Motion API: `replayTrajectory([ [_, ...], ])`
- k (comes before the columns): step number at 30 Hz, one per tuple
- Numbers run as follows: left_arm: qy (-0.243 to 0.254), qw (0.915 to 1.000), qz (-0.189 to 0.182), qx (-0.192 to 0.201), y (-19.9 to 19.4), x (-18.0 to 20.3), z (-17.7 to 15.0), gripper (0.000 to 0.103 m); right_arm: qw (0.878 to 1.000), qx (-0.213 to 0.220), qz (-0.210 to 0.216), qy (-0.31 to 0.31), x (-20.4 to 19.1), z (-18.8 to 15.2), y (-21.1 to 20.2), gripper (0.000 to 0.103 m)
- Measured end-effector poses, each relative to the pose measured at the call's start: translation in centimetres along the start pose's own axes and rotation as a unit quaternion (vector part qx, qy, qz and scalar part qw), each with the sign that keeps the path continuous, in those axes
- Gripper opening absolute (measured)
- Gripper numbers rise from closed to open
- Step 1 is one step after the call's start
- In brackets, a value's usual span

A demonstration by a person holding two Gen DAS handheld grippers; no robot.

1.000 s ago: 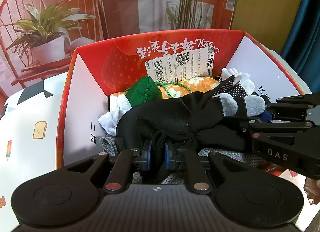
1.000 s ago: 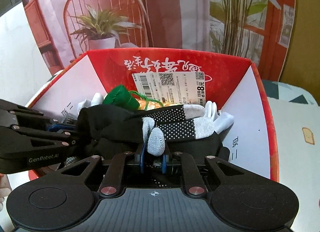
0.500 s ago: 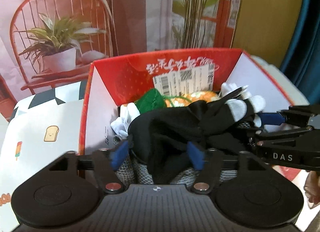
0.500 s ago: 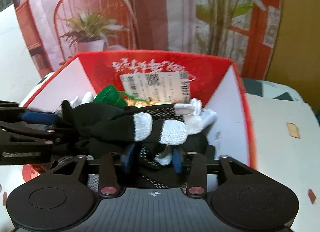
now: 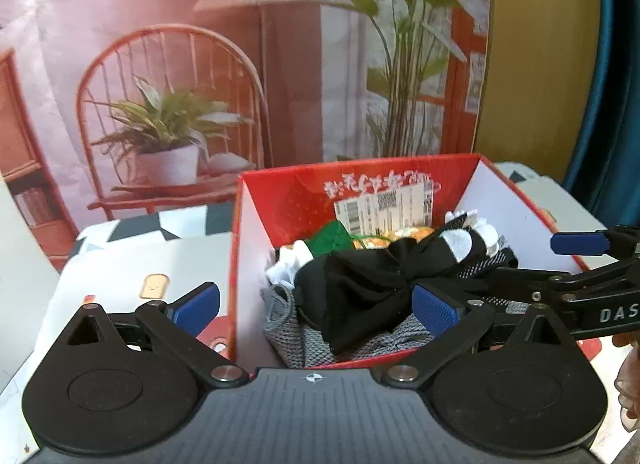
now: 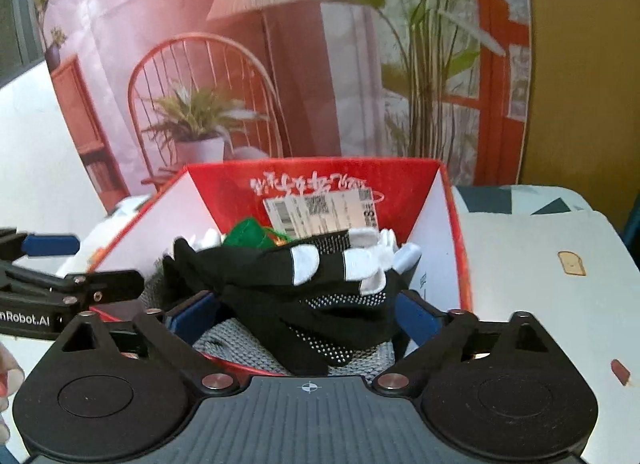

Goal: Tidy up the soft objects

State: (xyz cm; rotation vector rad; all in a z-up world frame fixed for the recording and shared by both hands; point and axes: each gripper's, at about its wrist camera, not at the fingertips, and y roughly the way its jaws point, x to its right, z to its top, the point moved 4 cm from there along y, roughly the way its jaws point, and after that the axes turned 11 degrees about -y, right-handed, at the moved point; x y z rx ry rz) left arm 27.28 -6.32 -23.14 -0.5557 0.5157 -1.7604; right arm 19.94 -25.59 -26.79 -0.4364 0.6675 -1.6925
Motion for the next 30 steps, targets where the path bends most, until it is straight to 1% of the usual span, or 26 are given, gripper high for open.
replayTrajectory([
  [2, -0.004, 0.9996, 0.02, 0.02, -1.3, -0.3, 0.2, 0.103, 1.0, 0.01, 0.001, -0.008, -0.3, 0.4, -1.1, 0.103],
  [5, -0.009, 0.9969, 0.058, 0.052, -3.5, -0.4, 0.8, 0.103, 1.0, 0.012, -0.007, -0.015, -0.7, 0.8, -2.5, 0.103],
  [6, -0.01, 0.9963, 0.062, 0.057, -4.2, -0.5, 1.0, 0.103, 1.0, 0.013, -0.005, -0.012, -0.8, 0.9, -2.9, 0.103],
  [10, -0.031, 0.9961, 0.03, 0.078, -7.6, -0.7, 1.9, 0.103, 1.0, 0.016, -0.015, 0.002, -1.2, 1.4, -5.5, 0.103],
  [12, -0.034, 0.9958, 0.027, 0.081, -9.3, -0.7, 2.3, 0.103, 1.0, 0.024, -0.006, 0.006, -1.5, 1.7, -7.0, 0.103],
  [14, -0.024, 0.995, 0.039, 0.089, -11.1, -0.4, 2.6, 0.103, 1.0, 0.027, -0.002, 0.007, -1.8, 2.0, -8.6, 0.103],
  [17, -0.012, 0.9911, 0.056, 0.121, -14.5, 0.3, 2.9, 0.103, 1.0, 0.024, -0.017, 0.002, -2.4, 2.7, -10.9, 0.103],
  [19, -0.018, 0.9891, 0.061, 0.132, -16.7, 0.4, 3.1, 0.103, 0.999, 0.035, -0.022, -0.008, -2.8, 3.2, -12.9, 0.103],
  [21, -0.03, 0.9876, 0.073, 0.136, -19.0, 0.3, 3.5, 0.103, 0.998, 0.053, -0.025, -0.016, -3.4, 3.7, -15.4, 0.103],
  [25, -0.05, 0.9823, 0.073, 0.165, -24.1, 0.1, 4.0, 0.103, 0.996, 0.075, -0.049, -0.02, -4.4, 5.0, -20.3, 0.103],
  [27, -0.049, 0.9785, 0.082, 0.183, -26.8, 0.4, 4.1, 0.103, 0.995, 0.09, -0.052, -0.01, -4.6, 5.5, -23.0, 0.103],
  [30, -0.033, 0.9725, 0.099, 0.208, -30.2, 1.3, 4.3, 0.103, 0.993, 0.105, -0.06, -0.006, -4.9, 5.9, -26.3, 0.103],
])
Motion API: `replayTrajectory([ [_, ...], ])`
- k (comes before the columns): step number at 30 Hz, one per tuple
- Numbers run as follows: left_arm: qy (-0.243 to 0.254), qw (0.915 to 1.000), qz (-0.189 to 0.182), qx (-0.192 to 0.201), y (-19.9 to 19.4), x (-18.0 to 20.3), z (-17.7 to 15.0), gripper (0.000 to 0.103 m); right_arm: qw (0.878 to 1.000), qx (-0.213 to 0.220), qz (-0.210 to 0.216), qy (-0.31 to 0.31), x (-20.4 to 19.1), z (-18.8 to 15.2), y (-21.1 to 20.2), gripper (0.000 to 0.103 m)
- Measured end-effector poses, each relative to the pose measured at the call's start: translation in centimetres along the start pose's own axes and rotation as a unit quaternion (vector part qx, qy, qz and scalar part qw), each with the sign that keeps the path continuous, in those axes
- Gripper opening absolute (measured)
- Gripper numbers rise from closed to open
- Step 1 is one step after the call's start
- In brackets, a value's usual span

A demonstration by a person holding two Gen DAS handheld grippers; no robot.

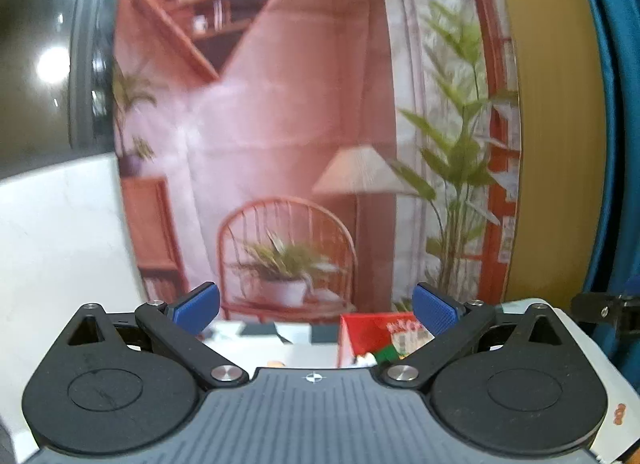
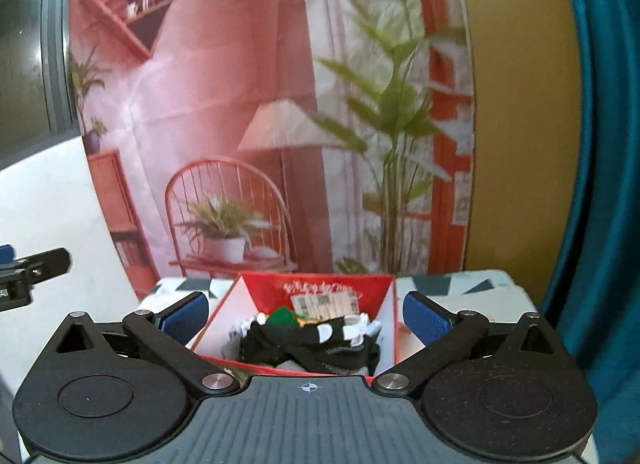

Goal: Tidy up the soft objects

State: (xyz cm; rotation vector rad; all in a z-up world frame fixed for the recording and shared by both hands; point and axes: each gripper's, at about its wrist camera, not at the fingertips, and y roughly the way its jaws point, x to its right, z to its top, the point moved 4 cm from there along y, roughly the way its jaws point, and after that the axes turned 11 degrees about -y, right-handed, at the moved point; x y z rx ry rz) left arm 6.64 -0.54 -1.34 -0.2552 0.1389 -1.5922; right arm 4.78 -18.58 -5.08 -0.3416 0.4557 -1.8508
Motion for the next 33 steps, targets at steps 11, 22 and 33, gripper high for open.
replayTrajectory([
  [11, 0.003, 0.9985, 0.015, 0.053, -5.7, 1.1, 1.8, 0.103, 0.999, 0.029, -0.036, -0.01, 0.8, 1.7, -7.4, 0.103],
  [22, -0.013, 0.9994, 0.01, 0.03, -4.0, 0.4, 1.0, 0.103, 0.997, 0.019, -0.072, -0.032, 0.9, 1.2, -7.5, 0.103],
  [33, -0.018, 0.9996, 0.008, 0.02, -3.7, 0.2, 0.7, 0.103, 0.995, 0.017, -0.083, -0.043, 0.6, 1.2, -7.4, 0.103],
])
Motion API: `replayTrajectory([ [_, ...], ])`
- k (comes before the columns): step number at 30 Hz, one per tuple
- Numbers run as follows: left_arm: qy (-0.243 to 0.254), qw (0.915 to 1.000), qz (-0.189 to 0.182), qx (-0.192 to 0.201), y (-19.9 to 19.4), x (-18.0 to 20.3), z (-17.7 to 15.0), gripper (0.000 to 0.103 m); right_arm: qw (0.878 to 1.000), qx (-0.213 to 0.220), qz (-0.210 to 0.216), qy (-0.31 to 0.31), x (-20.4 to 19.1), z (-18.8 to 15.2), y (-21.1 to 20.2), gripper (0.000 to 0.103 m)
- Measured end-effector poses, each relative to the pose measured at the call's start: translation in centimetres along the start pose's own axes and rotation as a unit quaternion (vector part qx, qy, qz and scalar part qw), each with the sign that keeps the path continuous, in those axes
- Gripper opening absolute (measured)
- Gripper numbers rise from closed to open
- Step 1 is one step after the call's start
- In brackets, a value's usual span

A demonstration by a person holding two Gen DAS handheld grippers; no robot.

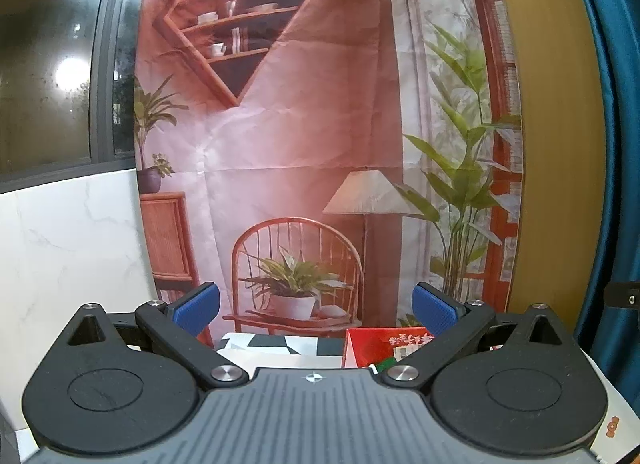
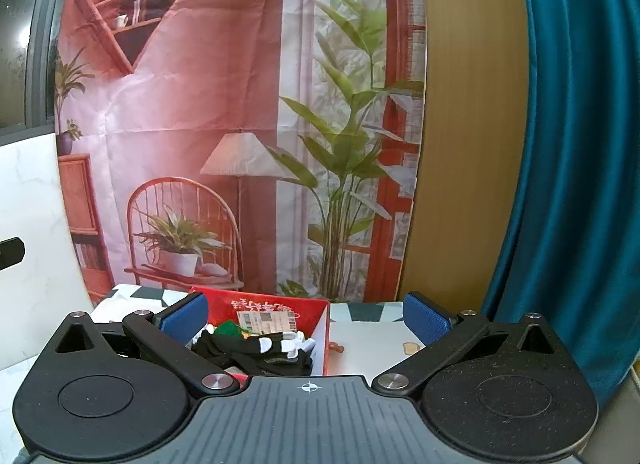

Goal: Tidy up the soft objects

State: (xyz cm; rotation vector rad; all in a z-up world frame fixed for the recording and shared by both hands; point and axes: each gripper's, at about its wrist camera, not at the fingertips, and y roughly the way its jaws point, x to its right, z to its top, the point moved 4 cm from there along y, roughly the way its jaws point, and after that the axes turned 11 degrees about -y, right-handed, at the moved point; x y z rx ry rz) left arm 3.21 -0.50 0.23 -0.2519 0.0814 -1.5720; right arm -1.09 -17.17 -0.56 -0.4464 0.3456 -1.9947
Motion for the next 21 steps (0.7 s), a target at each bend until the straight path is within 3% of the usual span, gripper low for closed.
replayTrajectory([
  [21, -0.012, 0.9999, -0.005, -0.01, 0.28, -0.18, -0.3, 0.103, 1.0, -0.001, -0.013, -0.003, 0.17, 0.05, 0.01, 0.103],
])
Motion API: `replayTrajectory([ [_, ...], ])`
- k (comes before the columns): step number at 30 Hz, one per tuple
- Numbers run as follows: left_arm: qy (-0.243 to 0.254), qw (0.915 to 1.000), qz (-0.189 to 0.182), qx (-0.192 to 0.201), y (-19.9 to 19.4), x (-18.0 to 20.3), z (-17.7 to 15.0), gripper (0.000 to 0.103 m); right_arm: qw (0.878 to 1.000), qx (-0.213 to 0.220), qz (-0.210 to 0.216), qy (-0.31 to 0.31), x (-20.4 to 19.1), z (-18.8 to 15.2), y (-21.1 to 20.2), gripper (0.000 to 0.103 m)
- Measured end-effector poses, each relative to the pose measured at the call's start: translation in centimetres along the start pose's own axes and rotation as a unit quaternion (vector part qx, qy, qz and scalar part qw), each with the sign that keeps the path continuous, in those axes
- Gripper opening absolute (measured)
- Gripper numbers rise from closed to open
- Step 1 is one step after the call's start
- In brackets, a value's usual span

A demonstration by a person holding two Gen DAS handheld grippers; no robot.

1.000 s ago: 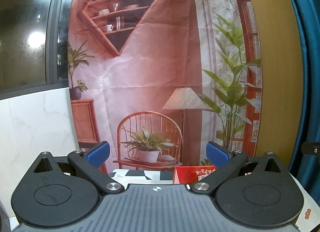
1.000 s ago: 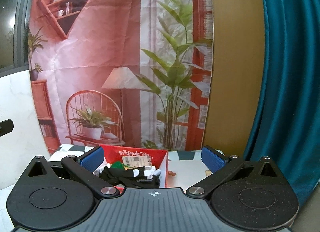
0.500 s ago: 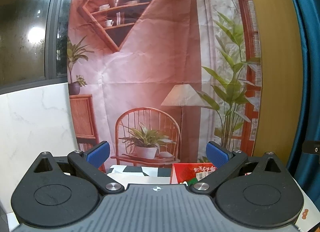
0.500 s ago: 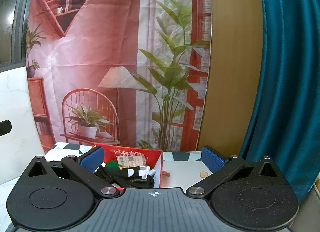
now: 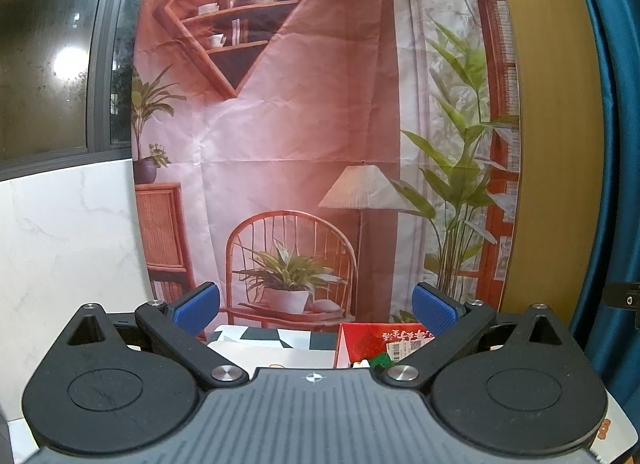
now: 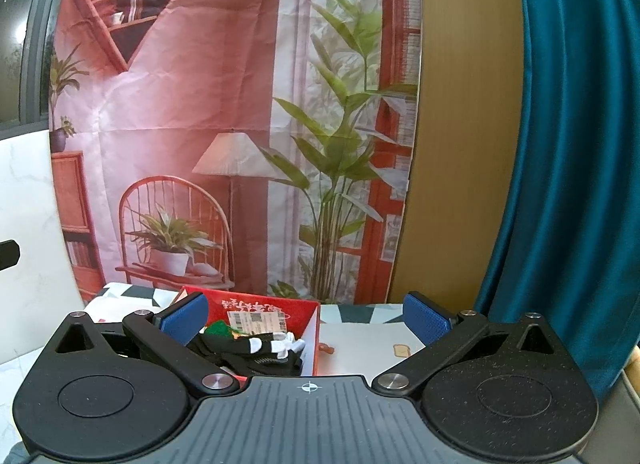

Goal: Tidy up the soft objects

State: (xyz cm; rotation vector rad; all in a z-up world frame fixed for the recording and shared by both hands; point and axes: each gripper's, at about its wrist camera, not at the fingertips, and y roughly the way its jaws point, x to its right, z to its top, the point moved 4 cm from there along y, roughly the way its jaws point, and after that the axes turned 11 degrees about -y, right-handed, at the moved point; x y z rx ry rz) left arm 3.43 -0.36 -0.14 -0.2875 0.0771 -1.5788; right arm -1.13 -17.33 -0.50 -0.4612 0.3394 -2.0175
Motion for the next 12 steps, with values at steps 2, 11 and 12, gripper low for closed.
replayTrajectory([
  [2, 0.0, 1.0, -0.001, 0.0, 0.01, -0.03, -0.01, 0.103, 1.0, 0.0, 0.0, 0.0, 0.1, -0.03, 0.04, 0.103],
  [11, -0.001, 1.0, -0.001, 0.001, -0.01, 0.09, -0.07, 0.103, 1.0, -0.001, 0.0, -0.001, 0.07, -0.03, 0.1, 0.103],
  [12, -0.002, 1.0, -0.001, 0.001, 0.0, 0.13, -0.08, 0.103, 1.0, -0.001, 0.0, -0.001, 0.04, -0.02, 0.1, 0.103],
])
